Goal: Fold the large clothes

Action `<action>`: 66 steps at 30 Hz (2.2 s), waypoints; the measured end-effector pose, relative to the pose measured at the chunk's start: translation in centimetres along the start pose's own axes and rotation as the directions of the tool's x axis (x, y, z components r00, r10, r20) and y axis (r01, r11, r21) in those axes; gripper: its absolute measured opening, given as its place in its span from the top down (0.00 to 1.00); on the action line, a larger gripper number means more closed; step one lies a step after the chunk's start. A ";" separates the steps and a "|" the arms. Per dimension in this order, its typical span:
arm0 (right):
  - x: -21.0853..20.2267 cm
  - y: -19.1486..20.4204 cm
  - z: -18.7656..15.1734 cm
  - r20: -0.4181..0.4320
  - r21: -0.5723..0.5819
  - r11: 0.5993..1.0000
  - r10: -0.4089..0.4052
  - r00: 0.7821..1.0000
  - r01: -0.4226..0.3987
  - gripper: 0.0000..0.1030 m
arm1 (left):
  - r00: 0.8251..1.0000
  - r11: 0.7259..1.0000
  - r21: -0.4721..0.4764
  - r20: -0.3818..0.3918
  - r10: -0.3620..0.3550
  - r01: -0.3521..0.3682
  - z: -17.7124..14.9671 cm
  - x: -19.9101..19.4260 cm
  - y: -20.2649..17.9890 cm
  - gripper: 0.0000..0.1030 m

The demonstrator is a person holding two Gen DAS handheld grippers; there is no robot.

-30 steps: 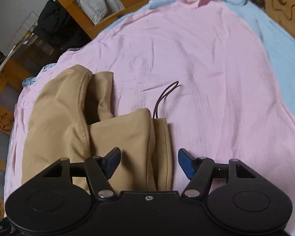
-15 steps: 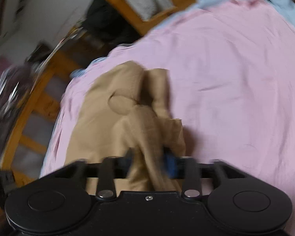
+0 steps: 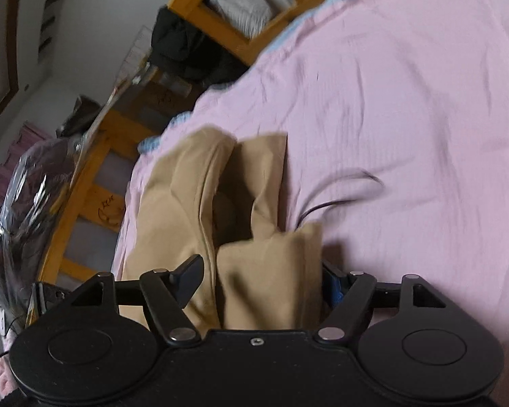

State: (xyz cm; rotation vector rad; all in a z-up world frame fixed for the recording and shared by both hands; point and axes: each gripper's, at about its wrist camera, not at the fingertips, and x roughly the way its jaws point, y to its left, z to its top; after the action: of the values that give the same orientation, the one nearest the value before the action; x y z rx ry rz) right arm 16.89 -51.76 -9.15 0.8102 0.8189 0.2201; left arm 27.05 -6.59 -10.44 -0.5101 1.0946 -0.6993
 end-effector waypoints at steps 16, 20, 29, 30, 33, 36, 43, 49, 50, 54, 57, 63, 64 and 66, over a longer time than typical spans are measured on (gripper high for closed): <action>5.1 0.7 1.5 -0.127 -0.112 0.985 0.116 0.985 -0.131 0.17 | 0.995 0.987 0.160 -0.100 0.028 -0.011 1.0 3.8 -1.8 0.04; 5.5 1.5 1.1 -0.144 -0.137 0.981 0.119 0.982 -0.139 0.17 | 0.991 0.972 0.235 -0.120 0.054 -0.024 0.7 4.8 -3.5 0.04; 5.5 1.3 1.1 -0.114 -0.108 0.991 0.069 0.991 -0.081 0.18 | 0.982 0.931 0.349 -0.112 0.150 -0.103 -0.4 5.8 -6.3 0.00; 5.7 1.6 0.9 -0.115 -0.123 0.989 0.072 0.991 -0.086 0.18 | 0.982 0.931 0.348 -0.109 0.155 -0.108 -0.5 5.7 -6.4 0.00; 6.4 2.4 0.6 -0.110 -0.148 0.986 0.056 0.992 -0.072 0.22 | 0.979 0.927 0.351 -0.098 0.177 -0.132 -0.7 5.5 -6.7 0.00; 6.8 4.0 -0.2 -0.104 -0.242 0.970 0.002 0.995 -0.027 0.22 | 0.974 0.914 0.371 -0.083 0.212 -0.168 -1.0 5.7 -7.4 0.00; 6.5 4.1 -0.7 -0.078 -0.267 0.964 -0.030 0.997 0.008 0.50 | 0.964 0.896 0.387 -0.058 0.260 -0.218 -1.5 6.1 -8.1 0.00; 6.4 4.0 -1.0 -0.068 -0.286 0.958 -0.047 0.997 0.026 0.62 | 0.964 0.896 0.385 -0.052 0.262 -0.222 -1.6 5.6 -8.0 0.01; 6.4 3.9 -0.9 -0.067 -0.279 0.960 -0.046 0.997 0.026 0.64 | 0.967 0.900 0.380 -0.051 0.251 -0.214 -1.5 5.2 -7.9 0.03; 6.3 4.0 -1.0 -0.061 -0.297 0.954 -0.057 0.996 0.037 0.66 | 0.992 0.936 0.332 -0.012 0.128 -0.117 -1.1 2.2 -6.0 0.03; 6.3 3.8 -0.9 -0.065 -0.287 0.957 -0.052 0.996 0.031 0.66 | 0.999 0.972 0.228 0.025 0.047 -0.051 -0.4 -0.1 -3.3 0.04; 6.4 3.3 -0.8 -0.071 -0.267 0.964 -0.034 0.997 0.014 0.66 | 0.996 0.996 0.011 0.015 -0.088 0.088 1.0 0.3 1.4 0.16; 6.4 3.2 -0.8 -0.071 -0.264 0.964 -0.033 0.997 0.013 0.66 | 0.994 0.994 -0.006 0.005 -0.106 0.106 1.2 0.7 1.8 0.18; 6.4 2.9 -0.8 -0.072 -0.248 0.969 -0.025 0.997 0.007 0.67 | 0.992 0.992 -0.024 -0.027 -0.124 0.123 1.3 1.8 2.4 0.24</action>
State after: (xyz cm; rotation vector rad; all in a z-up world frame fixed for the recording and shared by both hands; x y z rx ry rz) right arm 21.00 -46.33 -11.05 0.5628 0.8484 0.3332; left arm 29.38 -6.23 -12.66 -0.5923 1.1057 -0.8052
